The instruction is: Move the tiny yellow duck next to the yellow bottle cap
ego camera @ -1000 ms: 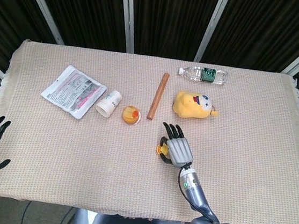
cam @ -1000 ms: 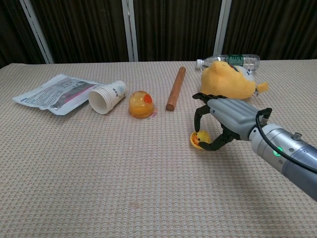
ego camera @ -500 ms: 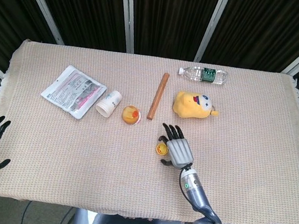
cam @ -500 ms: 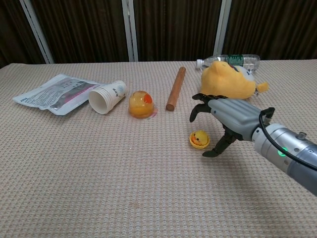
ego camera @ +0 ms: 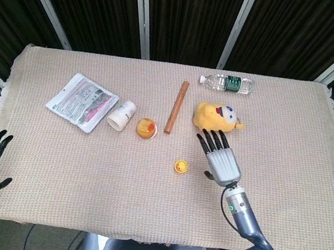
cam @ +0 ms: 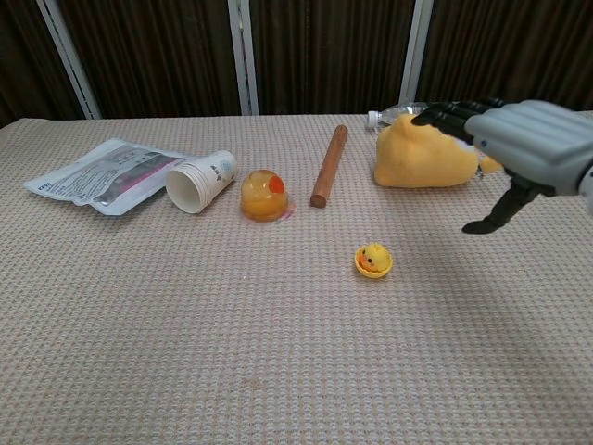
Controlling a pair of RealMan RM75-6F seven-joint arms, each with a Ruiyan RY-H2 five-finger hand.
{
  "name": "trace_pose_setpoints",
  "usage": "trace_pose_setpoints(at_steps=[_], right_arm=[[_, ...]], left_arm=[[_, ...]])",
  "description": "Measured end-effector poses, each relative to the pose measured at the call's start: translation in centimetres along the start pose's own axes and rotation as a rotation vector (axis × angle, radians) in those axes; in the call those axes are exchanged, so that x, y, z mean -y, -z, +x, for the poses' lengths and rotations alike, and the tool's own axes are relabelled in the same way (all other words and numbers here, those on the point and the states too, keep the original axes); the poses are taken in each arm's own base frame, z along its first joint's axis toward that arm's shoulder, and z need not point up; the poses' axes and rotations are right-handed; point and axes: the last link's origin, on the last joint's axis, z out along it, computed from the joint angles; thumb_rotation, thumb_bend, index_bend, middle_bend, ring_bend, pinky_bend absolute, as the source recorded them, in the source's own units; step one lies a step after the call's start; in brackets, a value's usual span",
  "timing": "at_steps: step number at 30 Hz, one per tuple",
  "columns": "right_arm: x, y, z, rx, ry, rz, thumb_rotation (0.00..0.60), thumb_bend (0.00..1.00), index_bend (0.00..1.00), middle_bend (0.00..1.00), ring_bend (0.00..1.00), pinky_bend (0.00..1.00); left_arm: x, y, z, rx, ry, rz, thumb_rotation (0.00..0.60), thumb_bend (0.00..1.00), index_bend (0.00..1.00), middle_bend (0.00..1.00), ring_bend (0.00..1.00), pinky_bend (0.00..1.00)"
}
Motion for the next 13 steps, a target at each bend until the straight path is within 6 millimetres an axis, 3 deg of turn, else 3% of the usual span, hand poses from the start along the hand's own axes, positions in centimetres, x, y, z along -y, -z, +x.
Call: trace_pose_setpoints(at_steps=[8, 13], right_arm=[[-6.1, 5.4, 5.2, -0.071, 0.141, -0.069, 0.6, 0.0, 0.0, 0.0, 0.0, 0.0], [-7.8, 7.9, 5.9, -0.099, 0.111, -0.103, 0.6, 0.0, 0.0, 0.0, 0.0, 0.0]], left_arm=[[0.0, 0.1, 0.1, -0.001, -0.002, 0.002, 0.6, 0.0, 0.0, 0.0, 0.0, 0.17], [0.0, 0.0, 0.1, -0.001, -0.003, 0.003, 0.6, 0.0, 0.0, 0.0, 0.0, 0.17]])
